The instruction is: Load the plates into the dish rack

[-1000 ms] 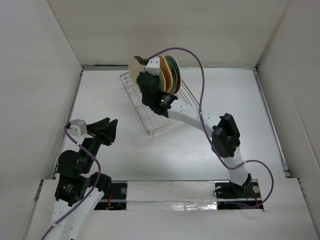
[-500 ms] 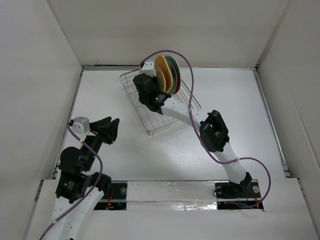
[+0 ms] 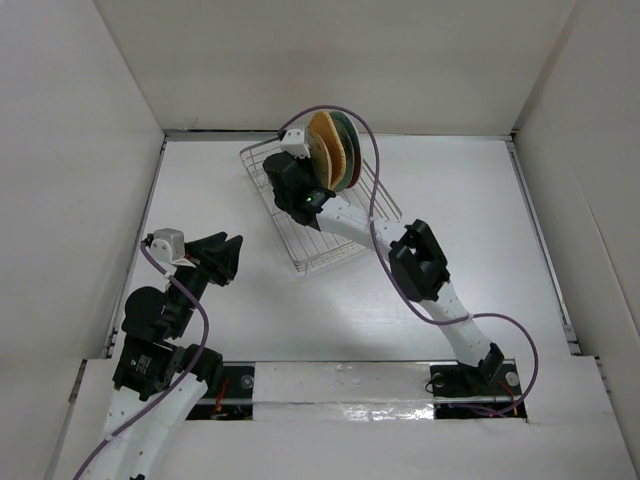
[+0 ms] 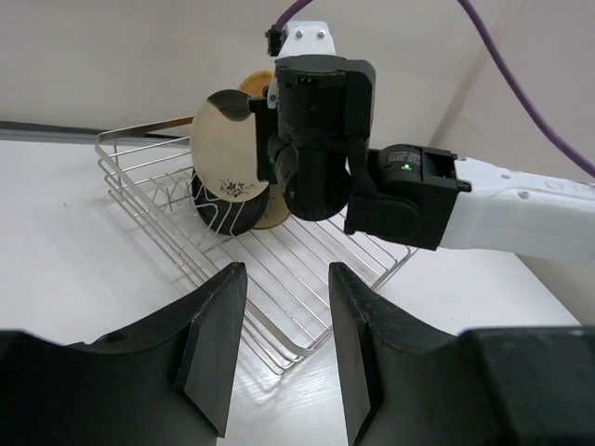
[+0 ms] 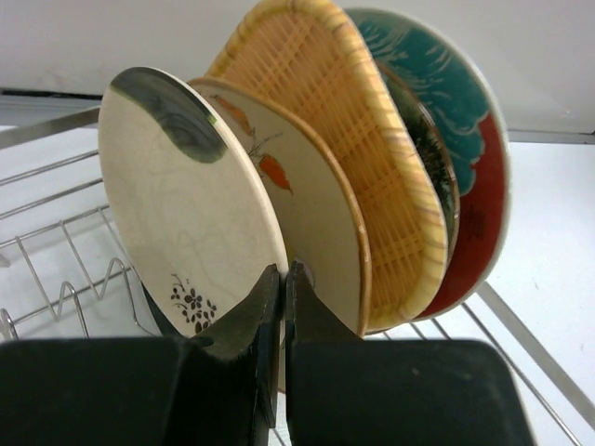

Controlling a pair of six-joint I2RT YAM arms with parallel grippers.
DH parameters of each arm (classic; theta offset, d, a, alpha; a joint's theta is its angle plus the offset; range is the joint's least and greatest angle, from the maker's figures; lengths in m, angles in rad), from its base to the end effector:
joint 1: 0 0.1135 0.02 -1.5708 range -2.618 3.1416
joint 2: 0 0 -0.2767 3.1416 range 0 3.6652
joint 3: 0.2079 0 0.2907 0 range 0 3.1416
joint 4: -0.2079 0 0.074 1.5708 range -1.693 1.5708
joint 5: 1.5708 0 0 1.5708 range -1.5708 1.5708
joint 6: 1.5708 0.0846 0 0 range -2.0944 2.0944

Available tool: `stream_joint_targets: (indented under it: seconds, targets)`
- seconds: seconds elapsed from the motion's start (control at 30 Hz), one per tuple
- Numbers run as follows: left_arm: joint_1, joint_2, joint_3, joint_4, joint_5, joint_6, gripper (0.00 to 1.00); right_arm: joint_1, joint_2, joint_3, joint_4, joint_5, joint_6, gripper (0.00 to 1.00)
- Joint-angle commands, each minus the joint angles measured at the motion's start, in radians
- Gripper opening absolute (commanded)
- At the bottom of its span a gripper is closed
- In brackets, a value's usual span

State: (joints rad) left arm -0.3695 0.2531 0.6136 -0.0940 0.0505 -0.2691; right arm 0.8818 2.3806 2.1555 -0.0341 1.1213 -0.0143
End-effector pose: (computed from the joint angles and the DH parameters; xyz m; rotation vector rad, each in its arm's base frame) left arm 0.1383 -0.0582 0.3810 0.1104 1.3222 -0.5769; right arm 0.4518 0.4286 0.2709 0.0033 1.6964 -0.3763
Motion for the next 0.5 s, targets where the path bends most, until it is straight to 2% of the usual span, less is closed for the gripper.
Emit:
stream_joint_targets:
  seconds: [0.0, 0.33, 0.47]
  targets:
    - [-0.006, 0.009, 0.000, 0.059, 0.011, 0.014, 0.38, -0.001, 0.008, 0.024, 0.037, 0.031, 0.042, 0.00]
    - [-0.006, 0.014, 0.000, 0.060, 0.015, 0.011, 0.38, 0.048, 0.045, -0.052, 0.023, 0.022, 0.074, 0.00]
    - [-0.006, 0.017, -0.002, 0.063, 0.026, 0.011, 0.42, 0.057, 0.049, -0.060, -0.009, -0.006, 0.122, 0.06]
